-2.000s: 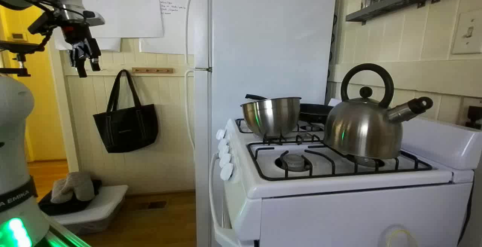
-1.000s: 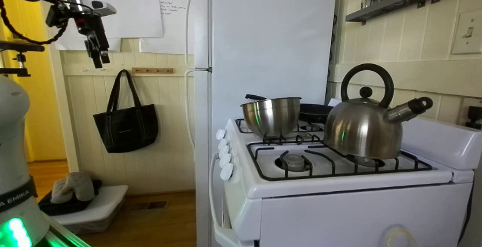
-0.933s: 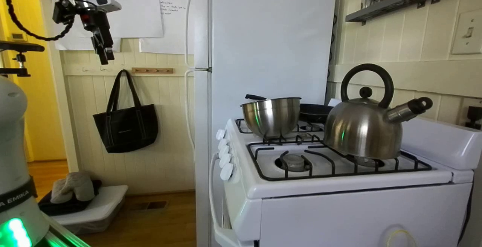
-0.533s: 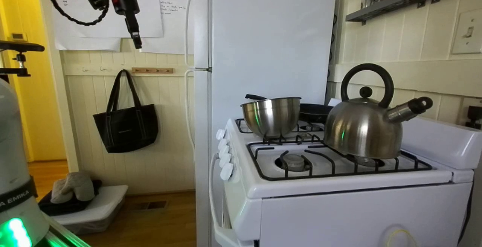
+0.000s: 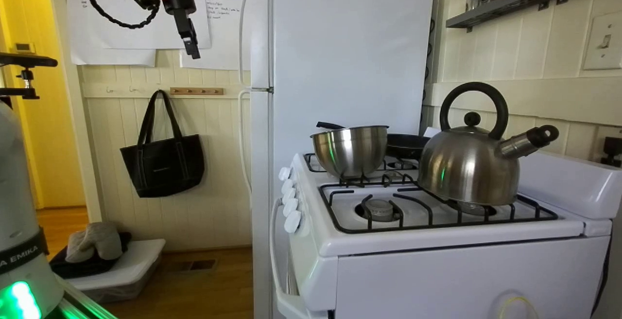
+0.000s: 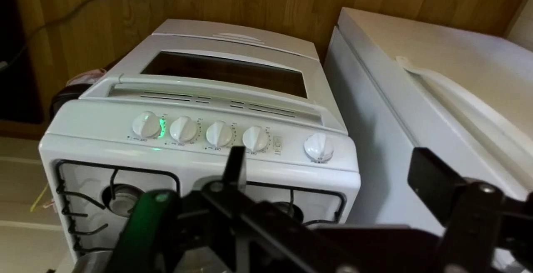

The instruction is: Put the silver bowl in the pan

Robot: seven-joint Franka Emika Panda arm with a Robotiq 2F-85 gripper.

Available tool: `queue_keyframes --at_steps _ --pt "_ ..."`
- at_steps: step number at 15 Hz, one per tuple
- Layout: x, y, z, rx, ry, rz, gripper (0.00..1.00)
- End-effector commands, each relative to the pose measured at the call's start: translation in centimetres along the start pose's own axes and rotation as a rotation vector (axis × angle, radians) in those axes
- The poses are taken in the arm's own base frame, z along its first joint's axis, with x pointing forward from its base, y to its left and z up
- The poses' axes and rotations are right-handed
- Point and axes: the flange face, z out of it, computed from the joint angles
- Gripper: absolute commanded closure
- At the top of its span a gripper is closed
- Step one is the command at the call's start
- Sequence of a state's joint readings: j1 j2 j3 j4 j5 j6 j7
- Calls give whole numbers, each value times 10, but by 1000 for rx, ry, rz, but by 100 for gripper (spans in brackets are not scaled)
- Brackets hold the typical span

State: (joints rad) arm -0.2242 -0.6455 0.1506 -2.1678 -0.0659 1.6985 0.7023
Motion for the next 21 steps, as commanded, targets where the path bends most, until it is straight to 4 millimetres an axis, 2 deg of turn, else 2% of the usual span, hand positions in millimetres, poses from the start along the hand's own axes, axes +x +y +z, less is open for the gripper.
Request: queue_keyframes --at_steps 1,6,9,10,12,14,15,18,19,21 --pt "50 15 16 -12 -2 200 0" --pt "134 37 41 -49 17 470 0" --pt "166 44 53 -103 21 621 0" --pt "173 44 52 -109 18 675 0" --pt "186 58 63 -146 30 771 0" --pt "191 69 71 -157 -17 856 0" --pt "187 65 70 -128 5 774 0" --pt "194 74 74 -144 -7 827 0" --pt "189 70 69 -115 6 804 0" --pt "195 81 77 -73 18 748 0"
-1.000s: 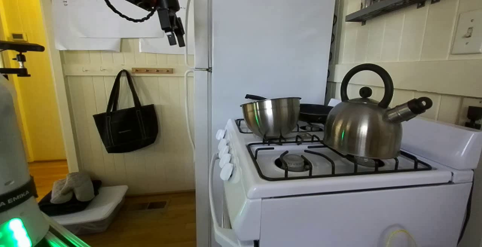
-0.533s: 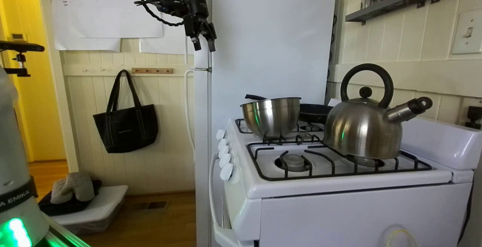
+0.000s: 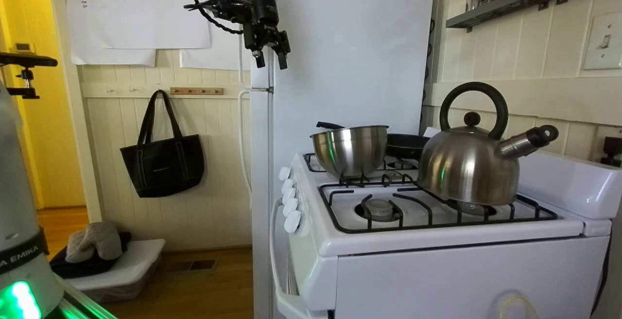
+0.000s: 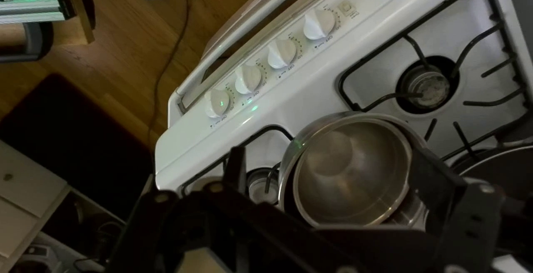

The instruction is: Put the silver bowl in the pan

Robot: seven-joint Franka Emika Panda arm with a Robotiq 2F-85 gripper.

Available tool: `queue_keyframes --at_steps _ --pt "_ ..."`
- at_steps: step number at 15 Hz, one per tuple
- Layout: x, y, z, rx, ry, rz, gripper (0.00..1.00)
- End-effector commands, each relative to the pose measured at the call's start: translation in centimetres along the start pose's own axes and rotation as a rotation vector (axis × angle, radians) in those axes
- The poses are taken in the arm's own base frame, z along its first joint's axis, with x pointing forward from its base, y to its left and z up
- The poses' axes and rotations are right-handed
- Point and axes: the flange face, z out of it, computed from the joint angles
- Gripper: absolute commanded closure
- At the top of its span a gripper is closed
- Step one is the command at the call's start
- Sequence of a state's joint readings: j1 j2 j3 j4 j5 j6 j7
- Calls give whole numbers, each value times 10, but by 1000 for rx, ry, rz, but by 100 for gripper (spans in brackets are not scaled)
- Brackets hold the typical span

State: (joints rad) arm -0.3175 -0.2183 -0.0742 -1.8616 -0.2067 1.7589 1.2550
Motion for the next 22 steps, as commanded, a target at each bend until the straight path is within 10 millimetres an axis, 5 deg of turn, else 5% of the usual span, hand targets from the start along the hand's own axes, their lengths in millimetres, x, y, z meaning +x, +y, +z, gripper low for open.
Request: queue_keyframes --at_steps 1,7,14,15,22 --pt "18 7 11 73 -19 -66 0" --pt "70 19 65 29 -44 19 0" --pt "100 26 133 -112 -98 105 0" --pt "94 25 116 -87 -72 70 0" --pt "111 18 155 -157 -96 111 0"
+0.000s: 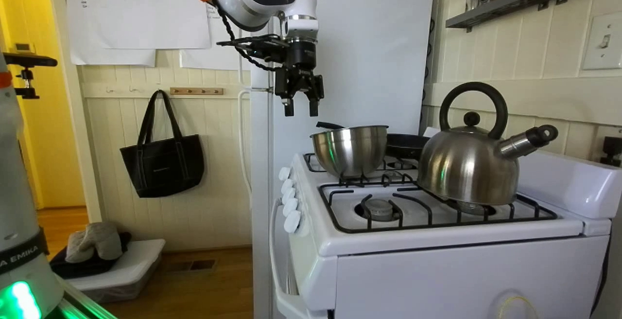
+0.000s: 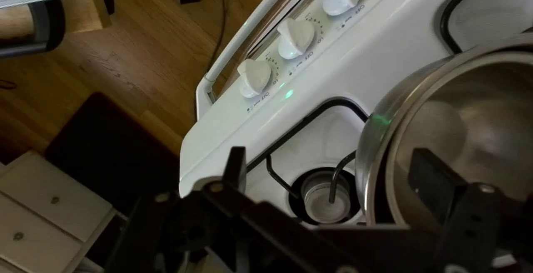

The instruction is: Put the silver bowl in the pan

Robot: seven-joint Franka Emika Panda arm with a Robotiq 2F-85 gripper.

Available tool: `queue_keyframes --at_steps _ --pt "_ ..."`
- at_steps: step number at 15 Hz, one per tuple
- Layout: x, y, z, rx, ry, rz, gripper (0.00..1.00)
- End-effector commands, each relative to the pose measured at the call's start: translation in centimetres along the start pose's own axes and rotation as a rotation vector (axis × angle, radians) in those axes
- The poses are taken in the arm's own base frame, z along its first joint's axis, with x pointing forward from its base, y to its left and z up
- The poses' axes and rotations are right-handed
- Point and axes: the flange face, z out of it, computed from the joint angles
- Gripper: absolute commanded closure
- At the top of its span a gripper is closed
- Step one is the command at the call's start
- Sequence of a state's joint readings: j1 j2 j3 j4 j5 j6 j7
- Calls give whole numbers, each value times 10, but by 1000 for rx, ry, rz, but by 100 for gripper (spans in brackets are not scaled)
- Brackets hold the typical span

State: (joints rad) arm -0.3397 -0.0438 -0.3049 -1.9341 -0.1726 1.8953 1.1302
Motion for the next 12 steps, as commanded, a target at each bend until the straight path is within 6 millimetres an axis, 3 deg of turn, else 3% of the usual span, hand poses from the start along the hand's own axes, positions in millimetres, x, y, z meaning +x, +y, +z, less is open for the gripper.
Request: queue_keyframes --at_steps 1,12 --pt "11 -11 18 -37 -17 26 0" --pt "35 -30 56 -99 -66 64 0"
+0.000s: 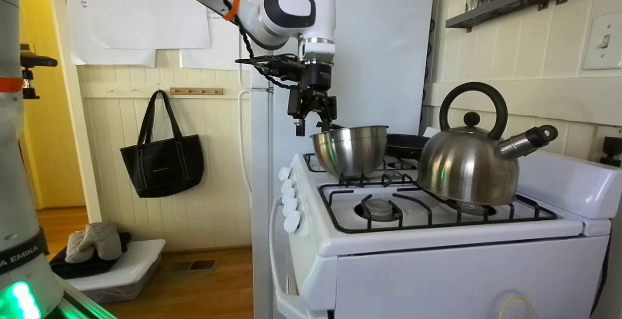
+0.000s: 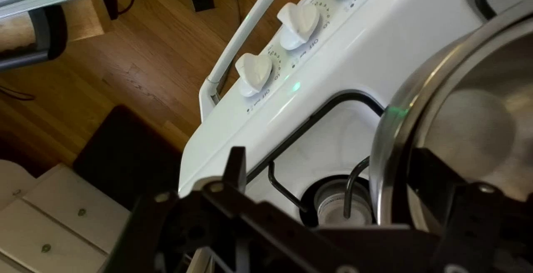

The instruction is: Put the silver bowl in the pan

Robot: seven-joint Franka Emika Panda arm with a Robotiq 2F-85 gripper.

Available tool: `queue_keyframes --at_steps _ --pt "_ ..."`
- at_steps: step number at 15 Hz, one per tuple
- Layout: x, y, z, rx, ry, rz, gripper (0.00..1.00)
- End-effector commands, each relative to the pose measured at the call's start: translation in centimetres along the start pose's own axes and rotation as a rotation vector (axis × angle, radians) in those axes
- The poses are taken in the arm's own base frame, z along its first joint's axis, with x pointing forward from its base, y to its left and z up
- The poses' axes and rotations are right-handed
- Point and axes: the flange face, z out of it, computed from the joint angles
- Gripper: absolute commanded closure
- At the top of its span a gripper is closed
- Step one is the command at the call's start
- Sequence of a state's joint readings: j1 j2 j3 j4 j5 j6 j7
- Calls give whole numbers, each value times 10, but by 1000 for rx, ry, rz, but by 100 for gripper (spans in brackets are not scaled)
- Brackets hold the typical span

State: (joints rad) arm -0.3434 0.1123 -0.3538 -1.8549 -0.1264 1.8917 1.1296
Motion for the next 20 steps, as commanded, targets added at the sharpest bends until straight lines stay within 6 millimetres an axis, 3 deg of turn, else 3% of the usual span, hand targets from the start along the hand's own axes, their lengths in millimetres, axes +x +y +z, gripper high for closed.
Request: queue_keyframes --at_steps 1,5,6,7,11,16,18,20 --pt "10 -11 9 -31 -38 6 0" --pt "8 -29 9 -49 -44 -12 0" --pt "7 -34 6 -53 -43 -14 25" --pt "5 -38 4 -61 -39 -15 26" --pt "-2 -53 -7 -73 -21 -23 58" --pt "0 -55 -14 -87 -19 9 95" --pt "4 -53 -18 -83 -20 39 100" --pt "7 -47 -32 -50 -13 69 98"
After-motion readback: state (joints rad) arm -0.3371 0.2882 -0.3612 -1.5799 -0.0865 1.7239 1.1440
